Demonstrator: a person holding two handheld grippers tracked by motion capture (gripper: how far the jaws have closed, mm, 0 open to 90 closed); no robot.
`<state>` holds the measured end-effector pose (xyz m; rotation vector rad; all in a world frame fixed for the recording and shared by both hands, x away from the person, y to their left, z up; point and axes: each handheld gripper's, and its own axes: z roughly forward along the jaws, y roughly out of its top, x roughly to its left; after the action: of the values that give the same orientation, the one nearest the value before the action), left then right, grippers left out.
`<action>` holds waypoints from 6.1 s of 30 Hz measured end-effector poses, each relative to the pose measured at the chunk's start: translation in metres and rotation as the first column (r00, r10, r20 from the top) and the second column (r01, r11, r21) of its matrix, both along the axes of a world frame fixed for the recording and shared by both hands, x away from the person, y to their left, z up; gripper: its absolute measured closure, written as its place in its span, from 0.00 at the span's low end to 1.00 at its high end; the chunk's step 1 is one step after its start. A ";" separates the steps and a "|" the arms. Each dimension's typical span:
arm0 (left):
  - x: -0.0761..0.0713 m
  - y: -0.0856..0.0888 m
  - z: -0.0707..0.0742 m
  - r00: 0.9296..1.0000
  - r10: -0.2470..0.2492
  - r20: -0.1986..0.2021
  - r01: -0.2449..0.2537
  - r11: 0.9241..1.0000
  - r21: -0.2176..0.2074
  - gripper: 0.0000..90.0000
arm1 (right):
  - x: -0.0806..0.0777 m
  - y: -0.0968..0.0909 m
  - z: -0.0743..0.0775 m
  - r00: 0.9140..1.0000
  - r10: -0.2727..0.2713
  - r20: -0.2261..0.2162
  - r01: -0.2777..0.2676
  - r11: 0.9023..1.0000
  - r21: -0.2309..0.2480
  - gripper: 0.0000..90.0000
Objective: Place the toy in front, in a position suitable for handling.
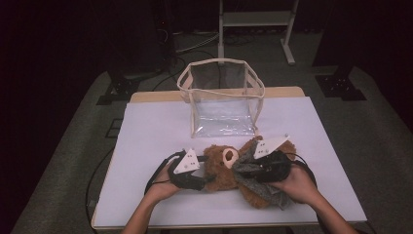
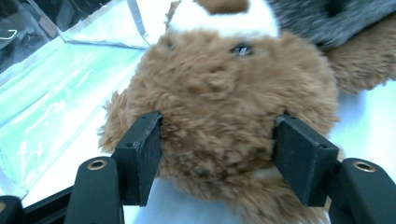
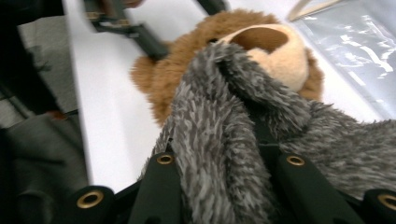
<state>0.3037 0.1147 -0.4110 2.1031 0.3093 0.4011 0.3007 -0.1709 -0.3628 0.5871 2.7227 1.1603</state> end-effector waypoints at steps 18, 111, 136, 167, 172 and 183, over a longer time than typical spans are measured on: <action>0.003 -0.003 -0.004 1.000 0.013 0.001 -0.013 1.000 0.015 0.46 | 0.015 0.033 0.011 0.999 0.036 0.041 -0.037 0.999 0.037 0.79; -0.009 -0.005 -0.006 0.987 -0.142 -0.071 0.145 0.988 0.046 0.37 | 0.054 0.064 0.018 1.000 0.031 0.004 -0.031 0.999 -0.017 0.79; -0.010 -0.007 -0.008 0.989 -0.135 -0.052 0.138 0.989 0.059 0.33 | 0.008 -0.070 0.012 0.985 -0.171 0.014 0.169 0.982 0.082 0.79; -0.005 -0.016 0.015 0.978 -0.194 -0.075 0.193 0.981 -0.016 0.40 | -0.004 -0.067 0.010 0.986 -0.156 0.052 0.147 0.978 0.150 0.78; -0.004 -0.009 0.016 0.985 -0.153 -0.081 0.157 0.987 0.045 0.26 | 0.000 -0.052 -0.004 0.987 -0.147 0.066 0.139 0.983 0.117 0.78; 0.004 -0.001 0.009 0.971 -0.121 -0.206 0.112 0.992 -0.053 0.09 | -0.026 -0.069 -0.018 0.989 -0.142 0.031 0.134 0.975 0.175 0.79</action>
<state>0.3075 0.1136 -0.4015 2.1139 0.3114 0.1027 0.2749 -0.2396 -0.3812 0.7508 2.5160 1.3649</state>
